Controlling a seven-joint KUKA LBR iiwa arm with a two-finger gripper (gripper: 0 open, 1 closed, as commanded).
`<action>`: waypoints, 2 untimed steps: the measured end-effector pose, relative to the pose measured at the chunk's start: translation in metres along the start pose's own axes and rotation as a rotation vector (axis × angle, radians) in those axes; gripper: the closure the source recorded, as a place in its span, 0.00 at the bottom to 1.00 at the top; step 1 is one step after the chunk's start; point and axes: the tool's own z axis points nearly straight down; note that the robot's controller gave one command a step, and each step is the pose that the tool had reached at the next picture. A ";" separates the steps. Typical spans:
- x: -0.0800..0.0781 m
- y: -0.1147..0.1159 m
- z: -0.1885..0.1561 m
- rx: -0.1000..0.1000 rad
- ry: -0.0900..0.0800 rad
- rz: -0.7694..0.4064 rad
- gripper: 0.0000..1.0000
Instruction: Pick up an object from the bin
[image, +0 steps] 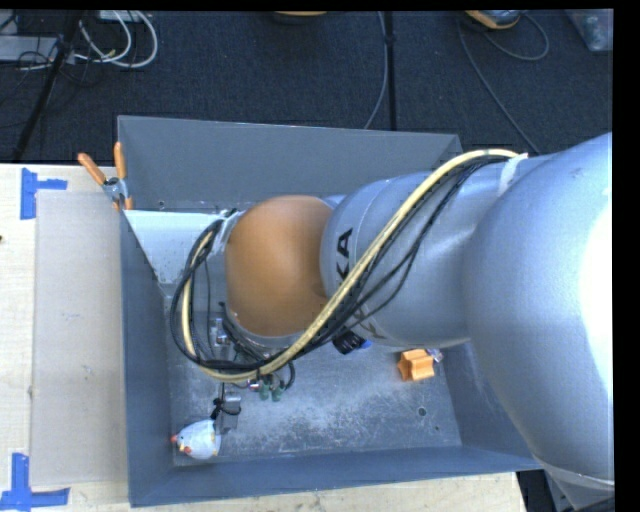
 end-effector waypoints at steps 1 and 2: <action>-0.002 -0.001 -0.004 -0.002 -0.007 0.005 0.00; 0.024 0.011 0.044 0.000 -0.005 -0.161 0.00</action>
Offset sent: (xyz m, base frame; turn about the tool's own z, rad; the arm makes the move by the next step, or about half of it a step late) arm -0.0445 0.0201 -0.0751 -0.2689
